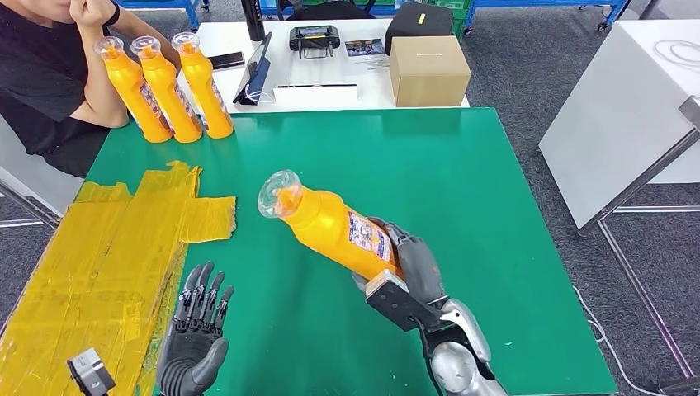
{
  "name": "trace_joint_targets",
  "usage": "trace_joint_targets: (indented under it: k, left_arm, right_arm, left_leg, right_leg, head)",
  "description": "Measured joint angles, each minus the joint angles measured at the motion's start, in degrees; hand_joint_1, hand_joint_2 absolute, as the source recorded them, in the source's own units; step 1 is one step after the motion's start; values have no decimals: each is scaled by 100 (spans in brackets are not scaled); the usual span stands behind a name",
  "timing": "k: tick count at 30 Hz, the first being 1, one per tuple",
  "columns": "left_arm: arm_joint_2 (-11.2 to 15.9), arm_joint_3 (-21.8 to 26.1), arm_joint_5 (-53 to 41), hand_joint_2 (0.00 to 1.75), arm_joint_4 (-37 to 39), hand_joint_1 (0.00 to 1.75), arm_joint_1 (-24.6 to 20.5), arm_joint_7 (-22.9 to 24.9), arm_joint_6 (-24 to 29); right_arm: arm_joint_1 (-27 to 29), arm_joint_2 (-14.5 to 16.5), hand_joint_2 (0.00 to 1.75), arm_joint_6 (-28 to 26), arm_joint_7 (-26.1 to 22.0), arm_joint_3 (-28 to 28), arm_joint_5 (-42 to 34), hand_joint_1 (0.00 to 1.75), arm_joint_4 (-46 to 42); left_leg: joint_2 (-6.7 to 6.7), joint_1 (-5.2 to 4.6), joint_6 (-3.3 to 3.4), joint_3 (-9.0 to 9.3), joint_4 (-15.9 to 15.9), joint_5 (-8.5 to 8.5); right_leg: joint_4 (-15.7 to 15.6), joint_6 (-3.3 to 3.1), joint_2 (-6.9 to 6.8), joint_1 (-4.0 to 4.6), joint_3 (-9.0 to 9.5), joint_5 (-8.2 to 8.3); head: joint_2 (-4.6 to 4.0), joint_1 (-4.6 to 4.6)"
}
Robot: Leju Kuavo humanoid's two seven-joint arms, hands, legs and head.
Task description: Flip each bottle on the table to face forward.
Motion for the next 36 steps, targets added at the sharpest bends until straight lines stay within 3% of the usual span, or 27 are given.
trace_joint_targets:
  k: [10, 21, 36]
  left_arm:
    - [-10, -291, -1, 175, -1, 0, -69, 54, 15]
    - [16, -623, -52, 175, -67, 0, -76, -125, 282]
    - [20, -354, -231, 175, -160, 0, -41, -328, 637]
  right_arm:
    - [-464, 582, 175, 0, 80, 696, 54, 175, 663]
    - [-690, 928, 175, 50, 160, 1383, 212, 175, 1457]
    - [-829, 982, 175, 263, -101, 2456, 421, 175, 1870]
  left_leg:
    - [2, 0, 0, 0, 0, 0]
    - [2, 0, 0, -2, 0, 0]
    - [3, 1, 0, -4, -1, 0]
  right_leg:
    - [0, 0, 4, 0, -2, 0]
    - [1, 0, 4, 0, -4, 0]
    - [1, -1, 5, 0, -10, -1]
  head:
    - [0, 0]
    - [0, 1]
    - [0, 1]
